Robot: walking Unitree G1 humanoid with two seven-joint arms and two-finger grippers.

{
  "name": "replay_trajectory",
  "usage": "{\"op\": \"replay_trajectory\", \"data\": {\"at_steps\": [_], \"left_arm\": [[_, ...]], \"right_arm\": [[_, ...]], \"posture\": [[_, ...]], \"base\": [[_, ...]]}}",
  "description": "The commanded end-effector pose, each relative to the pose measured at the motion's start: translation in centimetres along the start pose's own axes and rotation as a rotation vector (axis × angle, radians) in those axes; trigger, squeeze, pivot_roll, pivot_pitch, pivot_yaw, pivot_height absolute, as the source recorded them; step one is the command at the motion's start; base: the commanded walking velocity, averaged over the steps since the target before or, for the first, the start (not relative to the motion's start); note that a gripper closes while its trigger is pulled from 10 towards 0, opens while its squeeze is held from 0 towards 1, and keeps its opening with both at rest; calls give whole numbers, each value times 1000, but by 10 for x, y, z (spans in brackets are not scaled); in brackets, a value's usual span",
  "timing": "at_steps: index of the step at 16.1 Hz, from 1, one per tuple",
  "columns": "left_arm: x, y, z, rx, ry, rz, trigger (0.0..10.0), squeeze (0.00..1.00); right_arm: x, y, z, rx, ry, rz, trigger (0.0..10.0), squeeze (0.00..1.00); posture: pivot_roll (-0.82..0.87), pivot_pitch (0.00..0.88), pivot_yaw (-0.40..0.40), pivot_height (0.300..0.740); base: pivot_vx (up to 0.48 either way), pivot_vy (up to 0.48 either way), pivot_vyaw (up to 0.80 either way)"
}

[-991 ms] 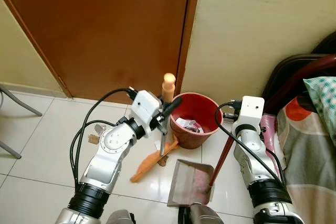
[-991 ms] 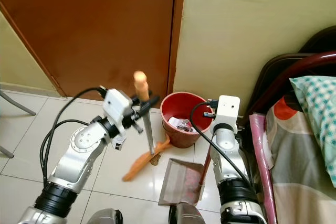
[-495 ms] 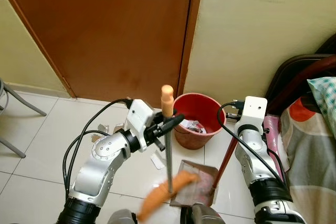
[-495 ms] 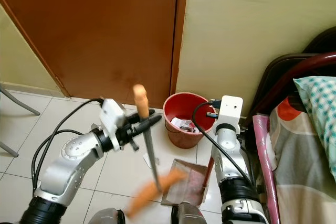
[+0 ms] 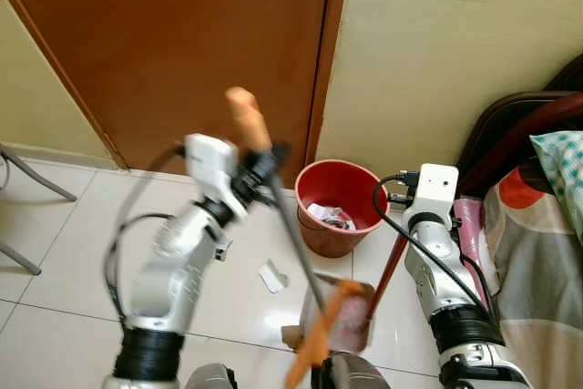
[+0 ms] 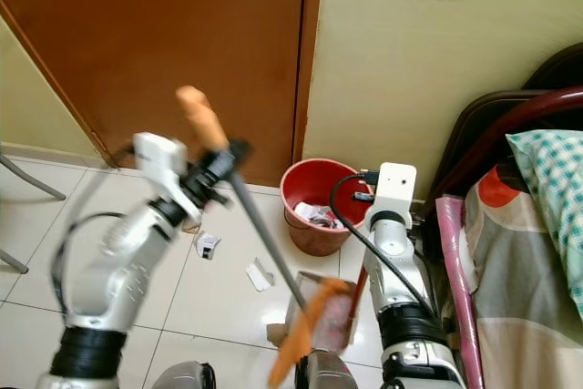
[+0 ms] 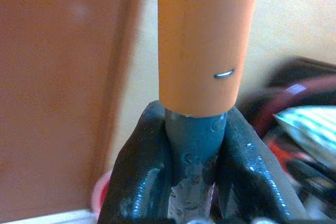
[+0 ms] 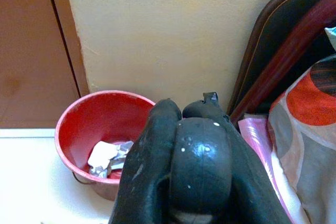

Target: Sweep floor

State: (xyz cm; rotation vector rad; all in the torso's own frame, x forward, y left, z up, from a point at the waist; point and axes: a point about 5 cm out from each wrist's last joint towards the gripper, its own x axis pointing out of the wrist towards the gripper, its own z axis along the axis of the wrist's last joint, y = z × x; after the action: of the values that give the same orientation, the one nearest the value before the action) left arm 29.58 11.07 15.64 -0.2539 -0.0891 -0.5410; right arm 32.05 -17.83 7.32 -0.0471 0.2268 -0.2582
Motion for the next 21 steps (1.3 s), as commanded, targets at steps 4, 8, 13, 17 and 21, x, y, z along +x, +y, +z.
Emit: {"op": "replay_trajectory", "data": {"at_steps": [4, 8, 13, 17, 21], "left_arm": [[-6, 20, 45, 90, -179, 117, 10000, 0], [-16, 30, 54, 157, -160, 130, 10000, 0], [-56, 33, 16, 162, 48, 121, 10000, 0], [-62, 18, -15, 91, 112, 120, 10000, 0], [-38, 10, -17, 29, 26, 196, 10000, 0]], "right_arm": [[-1, -2, -5, -31, 26, 21, 10000, 0], [-1, -2, -5, -33, 30, 24, 10000, 0], [-3, -5, -7, -25, 32, 11, 10000, 0], [-2, -7, -6, -24, 27, 7, 10000, 0], [-1, -6, -4, -22, 24, 11, 10000, 0]], "posture": [[4, 173, -56, 740], [8, 173, -54, 740], [13, 164, -47, 740], [14, 156, -55, 740], [1, 139, -59, 740]], "base": [[0, 0, 0], [0, 0, 0], [0, 0, 0], [0, 0, 0], [0, 0, 0]]}}
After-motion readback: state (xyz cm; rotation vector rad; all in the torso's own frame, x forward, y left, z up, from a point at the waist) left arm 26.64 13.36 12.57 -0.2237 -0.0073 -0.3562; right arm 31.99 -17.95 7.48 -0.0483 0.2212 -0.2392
